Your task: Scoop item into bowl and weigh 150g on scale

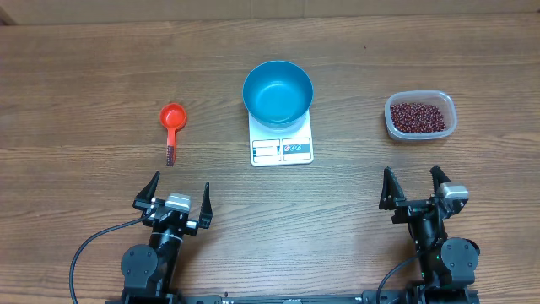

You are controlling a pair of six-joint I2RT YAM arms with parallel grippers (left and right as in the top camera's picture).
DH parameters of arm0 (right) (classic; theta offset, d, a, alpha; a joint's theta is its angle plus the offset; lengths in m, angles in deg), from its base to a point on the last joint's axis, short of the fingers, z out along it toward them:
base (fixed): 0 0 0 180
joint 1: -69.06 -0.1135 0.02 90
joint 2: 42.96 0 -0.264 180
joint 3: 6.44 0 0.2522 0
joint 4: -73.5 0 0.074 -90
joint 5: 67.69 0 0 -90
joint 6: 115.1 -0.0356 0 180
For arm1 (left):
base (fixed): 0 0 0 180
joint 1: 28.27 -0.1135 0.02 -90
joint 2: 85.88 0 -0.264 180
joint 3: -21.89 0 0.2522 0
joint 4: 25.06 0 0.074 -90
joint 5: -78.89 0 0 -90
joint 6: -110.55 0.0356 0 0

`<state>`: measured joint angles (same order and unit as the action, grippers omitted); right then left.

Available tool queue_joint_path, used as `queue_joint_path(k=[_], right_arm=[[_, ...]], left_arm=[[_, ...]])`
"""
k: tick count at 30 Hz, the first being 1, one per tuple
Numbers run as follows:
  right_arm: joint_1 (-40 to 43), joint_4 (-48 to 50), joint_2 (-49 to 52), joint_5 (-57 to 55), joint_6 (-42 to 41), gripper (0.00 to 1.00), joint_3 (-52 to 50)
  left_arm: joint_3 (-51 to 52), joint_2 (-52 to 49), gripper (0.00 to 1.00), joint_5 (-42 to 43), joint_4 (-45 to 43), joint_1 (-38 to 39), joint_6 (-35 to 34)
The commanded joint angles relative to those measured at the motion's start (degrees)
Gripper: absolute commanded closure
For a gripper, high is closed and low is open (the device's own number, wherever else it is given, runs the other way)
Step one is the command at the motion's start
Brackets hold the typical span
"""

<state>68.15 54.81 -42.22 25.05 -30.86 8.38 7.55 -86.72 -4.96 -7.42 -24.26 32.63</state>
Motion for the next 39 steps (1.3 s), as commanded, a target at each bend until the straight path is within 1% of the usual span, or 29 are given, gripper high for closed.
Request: queue_joint_path(k=[1, 21, 26, 39], right_arm=[[-0.5, 0.3, -0.6, -0.3, 0.2, 0.0, -0.6], [-0.5, 0.3, -0.6, -0.3, 0.2, 0.0, -0.6], [-0.5, 0.3, -0.6, -0.3, 0.2, 0.0, -0.6], [-0.5, 0.3, -0.6, -0.3, 0.2, 0.0, -0.6]], left_arm=[[0.3, 0.6, 0.01, -0.6, 0.2, -0.3, 0.6], [0.3, 0.6, 0.01, -0.6, 0.2, -0.3, 0.5], [0.3, 0.6, 0.0, -0.6, 0.1, -0.3, -2.1], [-1.3, 0.6, 0.0, -0.6, 0.2, -0.3, -4.9]])
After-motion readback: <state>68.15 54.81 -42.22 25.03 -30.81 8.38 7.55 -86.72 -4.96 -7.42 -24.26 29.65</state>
